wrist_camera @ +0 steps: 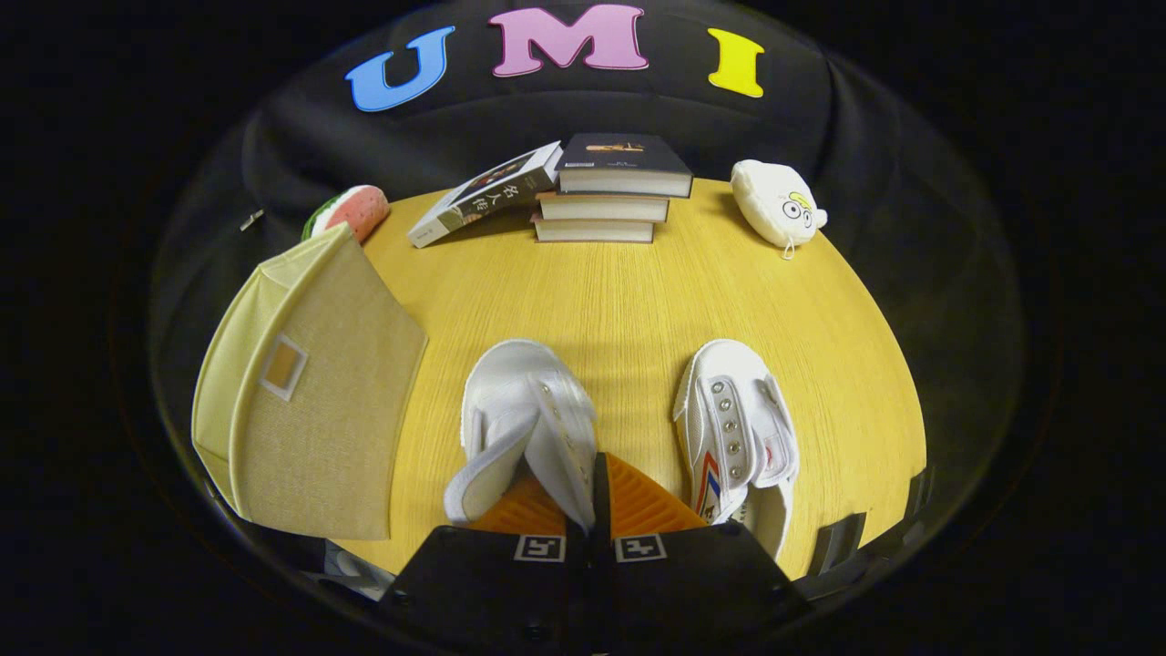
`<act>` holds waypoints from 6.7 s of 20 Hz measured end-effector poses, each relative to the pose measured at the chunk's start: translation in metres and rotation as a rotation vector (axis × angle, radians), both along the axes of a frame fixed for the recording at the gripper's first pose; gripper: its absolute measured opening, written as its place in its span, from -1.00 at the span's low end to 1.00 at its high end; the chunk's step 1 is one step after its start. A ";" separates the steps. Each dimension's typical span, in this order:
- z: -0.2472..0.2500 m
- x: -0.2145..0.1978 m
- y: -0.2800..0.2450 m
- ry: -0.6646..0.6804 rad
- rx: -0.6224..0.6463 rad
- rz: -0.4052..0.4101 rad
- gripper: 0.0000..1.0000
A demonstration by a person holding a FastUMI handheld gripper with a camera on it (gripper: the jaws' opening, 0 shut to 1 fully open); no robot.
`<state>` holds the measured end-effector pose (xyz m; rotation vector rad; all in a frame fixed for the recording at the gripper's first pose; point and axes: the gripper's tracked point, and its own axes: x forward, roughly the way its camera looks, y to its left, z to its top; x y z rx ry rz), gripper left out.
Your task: Open the storage box then place both shoes into the box .Put the left shoe in first, then the right shoe, with the right side of both shoes facing outward in a uniform manner.
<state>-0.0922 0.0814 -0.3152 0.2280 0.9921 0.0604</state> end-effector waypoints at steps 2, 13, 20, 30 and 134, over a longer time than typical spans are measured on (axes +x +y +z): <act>0.027 0.002 0.005 -0.014 0.036 -0.009 -0.90; 0.155 0.039 0.114 0.051 0.308 -0.058 -0.90; 0.136 0.039 0.214 0.218 0.336 0.022 -0.89; 0.091 0.064 0.271 0.285 0.353 -0.192 -0.90; -0.041 0.035 -0.071 -0.044 -0.057 -0.168 -0.89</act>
